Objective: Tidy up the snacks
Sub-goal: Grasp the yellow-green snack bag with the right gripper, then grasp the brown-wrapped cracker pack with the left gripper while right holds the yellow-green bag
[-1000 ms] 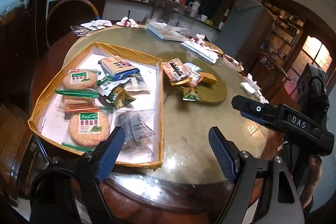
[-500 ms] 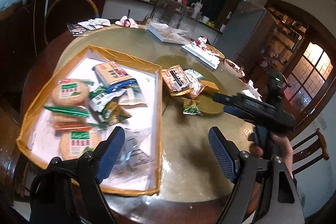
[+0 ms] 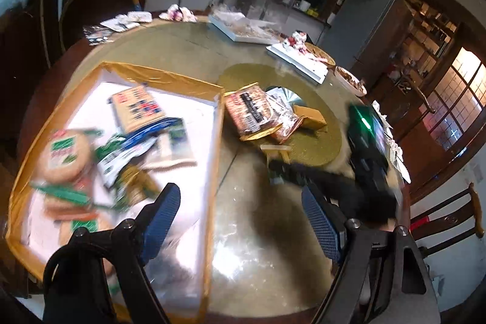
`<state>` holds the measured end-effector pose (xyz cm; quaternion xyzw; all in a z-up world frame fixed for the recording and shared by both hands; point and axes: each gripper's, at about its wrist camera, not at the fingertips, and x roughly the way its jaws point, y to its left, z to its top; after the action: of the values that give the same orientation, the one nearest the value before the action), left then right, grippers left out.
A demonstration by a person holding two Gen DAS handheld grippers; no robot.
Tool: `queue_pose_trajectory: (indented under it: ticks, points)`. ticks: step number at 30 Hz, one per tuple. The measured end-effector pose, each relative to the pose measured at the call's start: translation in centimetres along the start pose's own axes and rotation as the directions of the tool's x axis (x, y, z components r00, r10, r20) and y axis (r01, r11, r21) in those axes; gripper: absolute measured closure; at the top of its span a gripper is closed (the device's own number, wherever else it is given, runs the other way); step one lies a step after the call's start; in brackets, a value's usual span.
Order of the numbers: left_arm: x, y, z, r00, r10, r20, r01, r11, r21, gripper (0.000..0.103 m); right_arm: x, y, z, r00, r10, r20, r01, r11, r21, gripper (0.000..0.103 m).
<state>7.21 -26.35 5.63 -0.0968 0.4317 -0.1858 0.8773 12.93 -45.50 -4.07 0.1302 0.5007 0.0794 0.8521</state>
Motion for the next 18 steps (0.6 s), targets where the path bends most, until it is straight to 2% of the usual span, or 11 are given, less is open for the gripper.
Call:
queue_pose_trajectory:
  ticks: [4, 6, 10, 12, 14, 15, 18]
  points:
    - [4.7, -1.3, 3.1, 0.995, -0.007, -0.095, 0.005, 1.000, -0.022, 0.021, -2.2, -2.9, -2.2, 0.999, 0.032, 0.005, -0.033, 0.997, 0.073, 0.067]
    - [7.5, -1.6, 5.1, 0.991, 0.011, -0.133, -0.019, 0.998, -0.062, 0.021, -3.1, -4.6, -3.1, 0.999, 0.047, 0.017, -0.049, 0.992, 0.118, 0.069]
    - [11.9, -1.8, 8.3, 0.986, 0.038, -0.160, -0.059, 0.990, -0.126, 0.021, -4.5, -6.5, -4.7, 0.997, 0.052, 0.060, -0.061, 0.986, 0.155, 0.070]
    - [13.6, -2.0, 9.3, 0.984, 0.084, -0.154, -0.104, 0.987, -0.124, 0.021, -4.6, -6.5, -5.0, 0.996, 0.057, 0.070, -0.067, 0.986, 0.152, 0.070]
    - [15.7, -2.1, 9.8, 0.975, 0.096, -0.202, -0.121, 0.986, -0.114, 0.022, -4.6, -6.5, -5.2, 0.995, 0.060, 0.077, -0.072, 0.986, 0.152, 0.070]
    - [16.2, -2.0, 9.8, 0.971, 0.098, -0.218, -0.128, 0.984, -0.128, 0.022, -4.5, -6.3, -5.1, 0.995, 0.061, 0.079, -0.072, 0.986, 0.148, 0.070]
    - [16.8, -2.2, 10.5, 0.972, 0.131, -0.194, -0.160, 0.978, -0.137, 0.022, -4.6, -6.5, -5.3, 0.994, 0.072, 0.084, -0.084, 0.987, 0.140, 0.070]
